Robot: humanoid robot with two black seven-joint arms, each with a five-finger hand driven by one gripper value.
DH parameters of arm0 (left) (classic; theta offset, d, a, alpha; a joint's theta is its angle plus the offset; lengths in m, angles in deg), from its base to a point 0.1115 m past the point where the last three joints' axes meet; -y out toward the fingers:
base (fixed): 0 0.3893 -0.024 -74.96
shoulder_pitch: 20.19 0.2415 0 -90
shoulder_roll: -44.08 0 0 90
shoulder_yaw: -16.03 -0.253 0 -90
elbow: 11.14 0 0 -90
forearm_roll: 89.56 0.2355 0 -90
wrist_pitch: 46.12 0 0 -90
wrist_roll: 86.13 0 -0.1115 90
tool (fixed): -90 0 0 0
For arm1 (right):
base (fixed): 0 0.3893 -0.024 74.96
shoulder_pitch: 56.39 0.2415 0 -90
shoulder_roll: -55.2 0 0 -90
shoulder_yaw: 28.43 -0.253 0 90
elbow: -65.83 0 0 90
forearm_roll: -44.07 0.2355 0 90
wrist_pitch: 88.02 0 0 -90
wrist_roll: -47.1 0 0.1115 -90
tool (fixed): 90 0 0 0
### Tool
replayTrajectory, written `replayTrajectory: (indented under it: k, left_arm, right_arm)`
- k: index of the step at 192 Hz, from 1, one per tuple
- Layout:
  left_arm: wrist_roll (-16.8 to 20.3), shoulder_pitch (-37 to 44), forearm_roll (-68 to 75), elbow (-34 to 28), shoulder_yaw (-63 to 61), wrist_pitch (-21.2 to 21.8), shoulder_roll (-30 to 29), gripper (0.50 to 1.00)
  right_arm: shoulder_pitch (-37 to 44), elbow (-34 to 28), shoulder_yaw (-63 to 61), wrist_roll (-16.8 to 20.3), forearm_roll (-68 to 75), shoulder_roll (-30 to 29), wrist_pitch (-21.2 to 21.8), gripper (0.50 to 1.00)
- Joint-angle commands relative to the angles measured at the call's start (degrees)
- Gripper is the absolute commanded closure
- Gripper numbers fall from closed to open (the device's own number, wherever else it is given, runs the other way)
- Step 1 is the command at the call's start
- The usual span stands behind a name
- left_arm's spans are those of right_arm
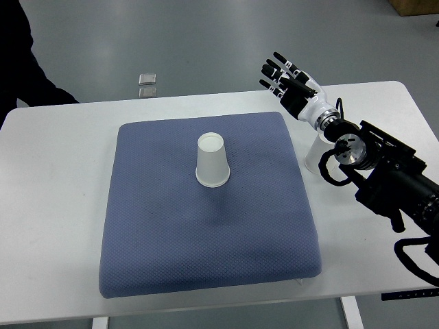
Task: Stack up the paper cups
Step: 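Raise the right hand and move it above the standing white paper cup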
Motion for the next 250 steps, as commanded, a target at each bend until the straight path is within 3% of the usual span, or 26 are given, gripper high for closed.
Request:
replayTrajectory:
  k: [1, 70, 103, 141, 176, 185, 186, 206, 226, 250]
  left_arm:
    - [0.00, 0.00, 0.00, 0.00, -0.05, 0.00, 0.00, 0.500]
    - [0.09, 0.00, 0.00, 0.26, -0.05, 0.00, 0.00, 0.500]
    - [0.09, 0.00, 0.00, 0.44, -0.14, 0.00, 0.00, 0.500]
    - [0.18, 0.00, 0.09, 0.44, -0.14, 0.00, 0.00, 0.500]
    - [0.18, 0.00, 0.09, 1.05, -0.14, -0.09, 0.00, 0.500]
    - [0.18, 0.00, 0.09, 1.05, -0.14, -0.09, 0.00, 0.500]
    - [0.18, 0.00, 0.09, 1.75, -0.14, -0.09, 0.00, 0.500]
    - [0.18, 0.00, 0.09, 2.99, -0.14, -0.09, 0.00, 0.500]
    - [0.26, 0.00, 0.00, 3.34, -0.14, -0.09, 0.00, 0.500]
    - [0.26, 0.09, 0.00, 2.90, -0.14, 0.00, 0.00, 0.500]
  right_arm:
    - [-0.05, 0.21, 0.00, -0.05, 0.01, -0.05, 0.01, 0.581]
    - [0.83, -0.23, 3.95, 0.92, -1.84, 1.18, 1.50, 0.579]
    - [8.65, -0.58, 14.67, 2.23, -9.31, 5.84, 2.91, 0.581]
    - [20.43, -2.87, 35.50, 3.90, -18.98, 11.37, 5.28, 0.581]
    - [37.73, -12.00, 63.26, 6.63, -20.03, 16.47, 8.44, 0.581]
    - [37.75, -12.01, 63.28, 6.63, -20.03, 16.47, 8.44, 0.581]
    - [43.23, -14.53, 71.89, 6.63, -20.12, 16.64, 8.70, 0.581]
    - [53.91, -20.96, 85.94, 6.72, -20.29, 16.56, 11.43, 0.579]
    - [63.40, -27.12, 93.95, 6.98, -24.07, 16.73, 16.28, 0.579]
    - [70.70, -31.95, 97.38, 7.24, -27.77, 17.61, 16.28, 0.579]
